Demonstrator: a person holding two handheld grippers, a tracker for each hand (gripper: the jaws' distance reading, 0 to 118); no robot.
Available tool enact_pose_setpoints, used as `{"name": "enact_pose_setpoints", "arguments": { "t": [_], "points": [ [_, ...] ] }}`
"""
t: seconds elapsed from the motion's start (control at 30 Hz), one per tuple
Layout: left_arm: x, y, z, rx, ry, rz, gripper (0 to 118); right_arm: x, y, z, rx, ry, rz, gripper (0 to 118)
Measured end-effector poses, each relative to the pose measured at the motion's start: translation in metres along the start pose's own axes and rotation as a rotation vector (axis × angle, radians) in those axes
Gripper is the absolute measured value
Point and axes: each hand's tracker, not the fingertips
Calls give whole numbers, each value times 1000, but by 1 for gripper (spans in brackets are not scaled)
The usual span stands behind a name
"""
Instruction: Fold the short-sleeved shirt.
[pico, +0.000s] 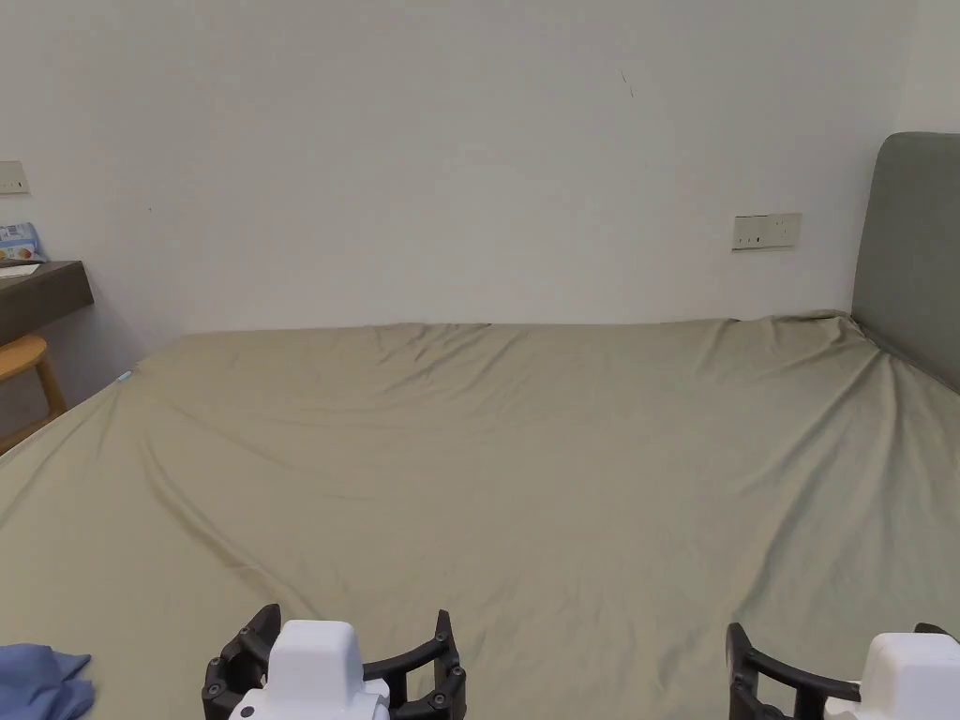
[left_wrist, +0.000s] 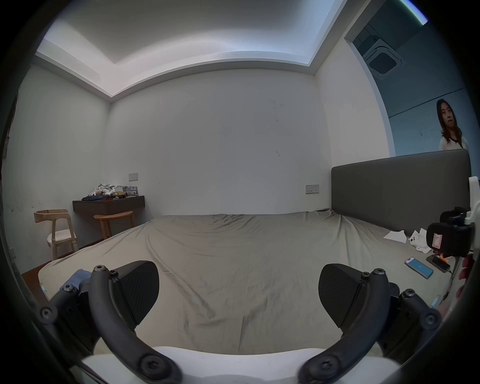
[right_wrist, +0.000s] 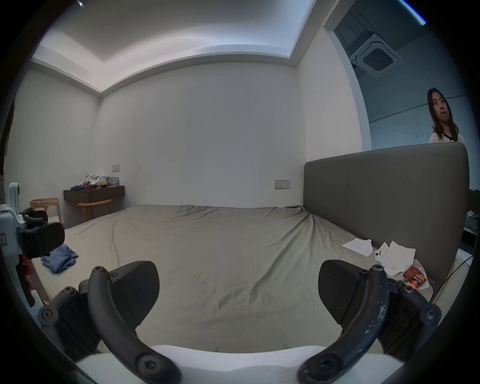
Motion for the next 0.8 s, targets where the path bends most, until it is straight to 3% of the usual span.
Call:
{"name": "enact_pose_setpoints", "arguments": {
  "t": [0.37, 0.8],
  "points": [
    [-4, 1, -2, -7, 5, 22, 118, 6, -1, 2, 21, -16, -42, 118],
    [-3, 1, 0, 4, 31, 25, 118, -3, -1, 4, 27, -9, 8, 118]
  ]
}}
